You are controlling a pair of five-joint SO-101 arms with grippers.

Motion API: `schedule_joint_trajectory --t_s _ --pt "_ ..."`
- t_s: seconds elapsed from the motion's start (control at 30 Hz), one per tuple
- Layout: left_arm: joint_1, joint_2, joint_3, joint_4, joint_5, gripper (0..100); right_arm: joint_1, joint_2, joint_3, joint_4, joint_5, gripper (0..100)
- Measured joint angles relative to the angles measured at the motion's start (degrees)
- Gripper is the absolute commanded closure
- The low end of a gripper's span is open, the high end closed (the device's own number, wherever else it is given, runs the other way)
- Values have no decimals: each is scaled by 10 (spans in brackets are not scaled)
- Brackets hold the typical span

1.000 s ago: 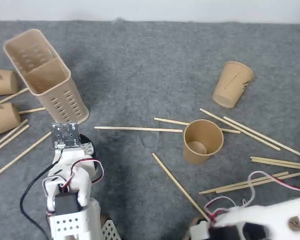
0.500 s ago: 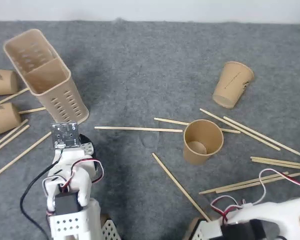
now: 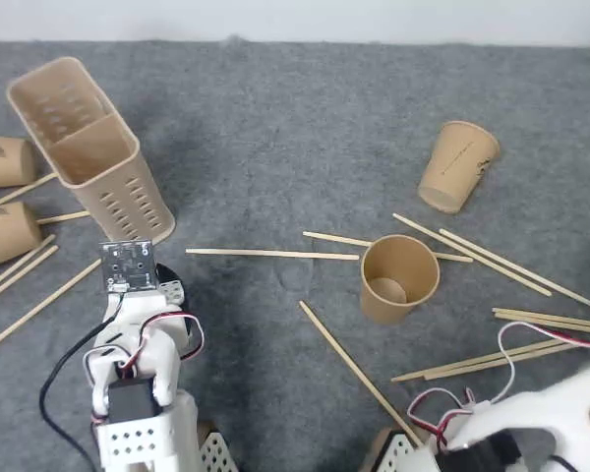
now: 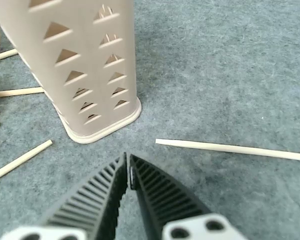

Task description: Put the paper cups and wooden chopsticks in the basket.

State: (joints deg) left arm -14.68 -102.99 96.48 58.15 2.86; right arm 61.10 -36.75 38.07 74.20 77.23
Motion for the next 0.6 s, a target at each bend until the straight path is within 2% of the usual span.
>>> schedule_joint_trajectory --t_s 0.2,0.47,0.6 --pt "0 0 0 0 0 988 -80 18 -76 32 -94 991" --pt "0 0 0 0 0 988 -162 18 -84 32 -160 991" --pt "0 0 0 0 0 988 -203 18 -84 -6 -205 991"
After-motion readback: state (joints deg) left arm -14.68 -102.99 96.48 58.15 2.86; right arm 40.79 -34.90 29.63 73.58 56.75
